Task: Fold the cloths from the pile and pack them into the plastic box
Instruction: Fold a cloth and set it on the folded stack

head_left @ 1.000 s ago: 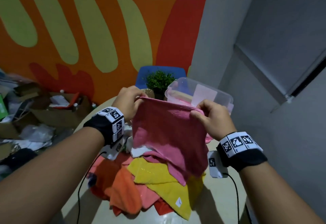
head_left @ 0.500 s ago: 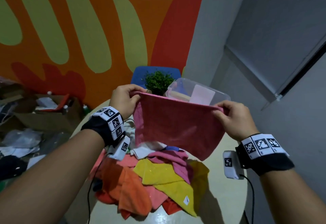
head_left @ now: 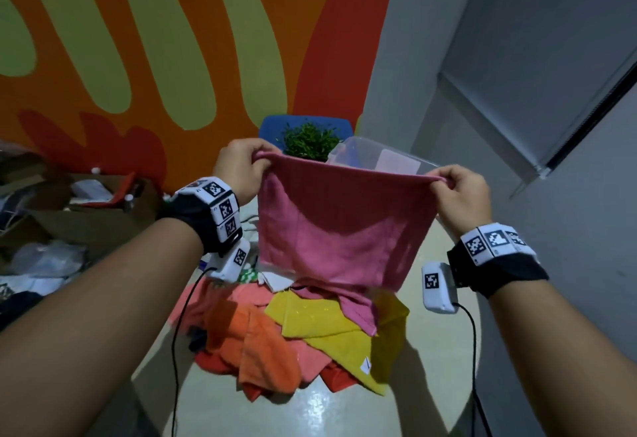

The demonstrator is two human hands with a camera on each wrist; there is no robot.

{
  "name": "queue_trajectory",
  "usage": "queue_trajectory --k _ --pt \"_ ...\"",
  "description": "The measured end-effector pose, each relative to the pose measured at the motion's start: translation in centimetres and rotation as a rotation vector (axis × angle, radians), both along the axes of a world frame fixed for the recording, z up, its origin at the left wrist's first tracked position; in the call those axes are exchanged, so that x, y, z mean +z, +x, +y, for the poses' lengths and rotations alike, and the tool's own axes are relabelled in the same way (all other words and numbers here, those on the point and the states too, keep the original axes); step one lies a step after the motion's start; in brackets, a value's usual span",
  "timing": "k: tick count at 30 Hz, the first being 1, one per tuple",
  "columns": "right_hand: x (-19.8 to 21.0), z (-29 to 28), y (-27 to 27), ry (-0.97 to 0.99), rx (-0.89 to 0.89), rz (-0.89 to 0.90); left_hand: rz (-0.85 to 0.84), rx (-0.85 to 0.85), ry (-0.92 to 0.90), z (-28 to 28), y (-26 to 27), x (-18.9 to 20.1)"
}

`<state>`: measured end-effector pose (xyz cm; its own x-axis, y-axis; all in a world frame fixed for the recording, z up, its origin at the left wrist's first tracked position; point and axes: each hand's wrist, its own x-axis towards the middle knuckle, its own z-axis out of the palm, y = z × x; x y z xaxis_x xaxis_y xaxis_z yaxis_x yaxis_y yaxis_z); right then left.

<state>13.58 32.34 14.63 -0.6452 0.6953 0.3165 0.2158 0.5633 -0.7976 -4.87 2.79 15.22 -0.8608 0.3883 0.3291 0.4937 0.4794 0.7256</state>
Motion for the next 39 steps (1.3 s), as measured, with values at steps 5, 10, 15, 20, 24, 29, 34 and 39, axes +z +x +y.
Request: queue_trajectory --k 5,10,15,20,24,29,34,39 --pt "4.2 -1.1 0.8 -0.107 0.032 0.249 0.028 -0.026 0.298 0.1 1.4 4.0" --pt "1.1 -1.4 3.0 -0.238 0.153 0.049 -0.305 -0.144 0.291 -1.7 2.5 1.7" --pt "-9.2 -2.8 5.8 -0.12 0.332 -0.718 -0.438 -0.395 -0.517 -3.3 5.5 -7.9" --pt "-15.6 -4.8 8.3 -0.099 0.404 -0.94 -0.633 -0.527 -0.715 -4.6 8.2 -13.2" --pt "-16.4 -3.9 8.9 -0.162 0.398 -0.953 -0.699 -0.519 -0.69 -4.9 7.2 -13.4" --pt "-17.1 -2.2 8.5 -0.122 0.349 -0.861 -0.626 -0.259 -0.566 -4.3 5.2 -14.9" --pt "-17.4 -1.7 6.5 -0.106 0.127 -0.662 -0.609 -0.028 -0.361 -3.2 3.9 -16.2" --pt "-18.6 -1.2 3.9 -0.097 0.054 -0.633 -0.43 0.088 -0.436 -2.3 2.8 -17.5"
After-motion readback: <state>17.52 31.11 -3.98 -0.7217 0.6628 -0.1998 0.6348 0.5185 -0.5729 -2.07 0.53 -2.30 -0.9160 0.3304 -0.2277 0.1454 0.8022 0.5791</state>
